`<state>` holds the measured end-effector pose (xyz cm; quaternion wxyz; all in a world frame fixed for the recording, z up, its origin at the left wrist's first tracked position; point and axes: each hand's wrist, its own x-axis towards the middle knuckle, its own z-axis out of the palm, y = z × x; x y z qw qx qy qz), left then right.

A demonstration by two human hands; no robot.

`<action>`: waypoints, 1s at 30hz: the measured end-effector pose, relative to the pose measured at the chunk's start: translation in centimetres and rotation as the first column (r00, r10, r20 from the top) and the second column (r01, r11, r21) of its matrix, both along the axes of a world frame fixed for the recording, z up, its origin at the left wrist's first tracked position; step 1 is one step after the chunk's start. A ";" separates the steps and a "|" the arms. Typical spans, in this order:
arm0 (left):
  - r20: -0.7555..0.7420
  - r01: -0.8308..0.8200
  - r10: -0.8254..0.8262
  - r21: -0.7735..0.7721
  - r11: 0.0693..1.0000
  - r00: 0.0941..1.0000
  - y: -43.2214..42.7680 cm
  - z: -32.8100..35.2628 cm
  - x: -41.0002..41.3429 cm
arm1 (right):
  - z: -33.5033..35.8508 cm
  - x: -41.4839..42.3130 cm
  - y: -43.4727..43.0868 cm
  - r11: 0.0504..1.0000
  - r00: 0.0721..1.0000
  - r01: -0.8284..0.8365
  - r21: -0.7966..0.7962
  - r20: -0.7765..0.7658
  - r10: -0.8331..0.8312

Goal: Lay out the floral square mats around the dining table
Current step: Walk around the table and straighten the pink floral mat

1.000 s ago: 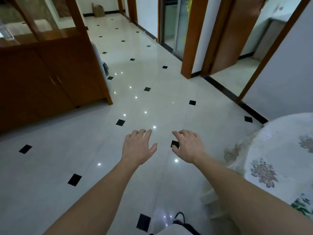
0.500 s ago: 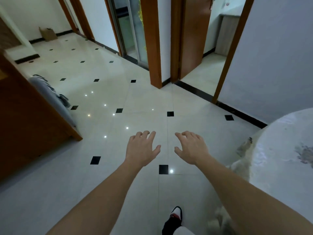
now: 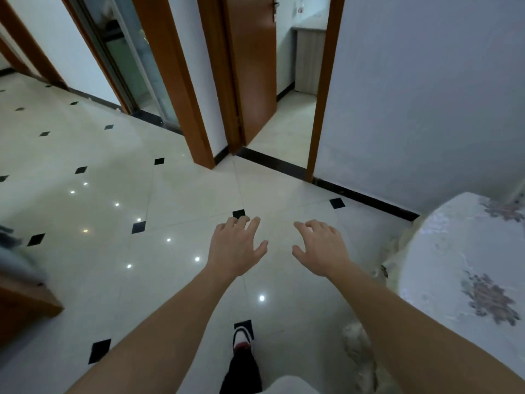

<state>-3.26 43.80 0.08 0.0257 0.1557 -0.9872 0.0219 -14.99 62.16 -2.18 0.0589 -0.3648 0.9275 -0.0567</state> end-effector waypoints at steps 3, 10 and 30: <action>0.002 0.069 -0.069 0.008 0.998 0.998 -1.4 -0.6 -5.6 | -0.5 -4.2 -0.5 0.998 0.998 0.060 0.019 0.009 -0.060; -0.023 0.218 -0.217 0.019 0.976 0.976 -6.3 -2.2 -21.0 | -0.7 -16.6 -3.9 0.977 0.978 0.209 0.044 -0.005 -0.209; -0.044 0.608 -0.607 0.007 0.794 0.793 -7.5 -0.7 -57.6 | 0.6 -43.6 -3.1 0.802 0.802 0.597 0.022 -0.007 -0.597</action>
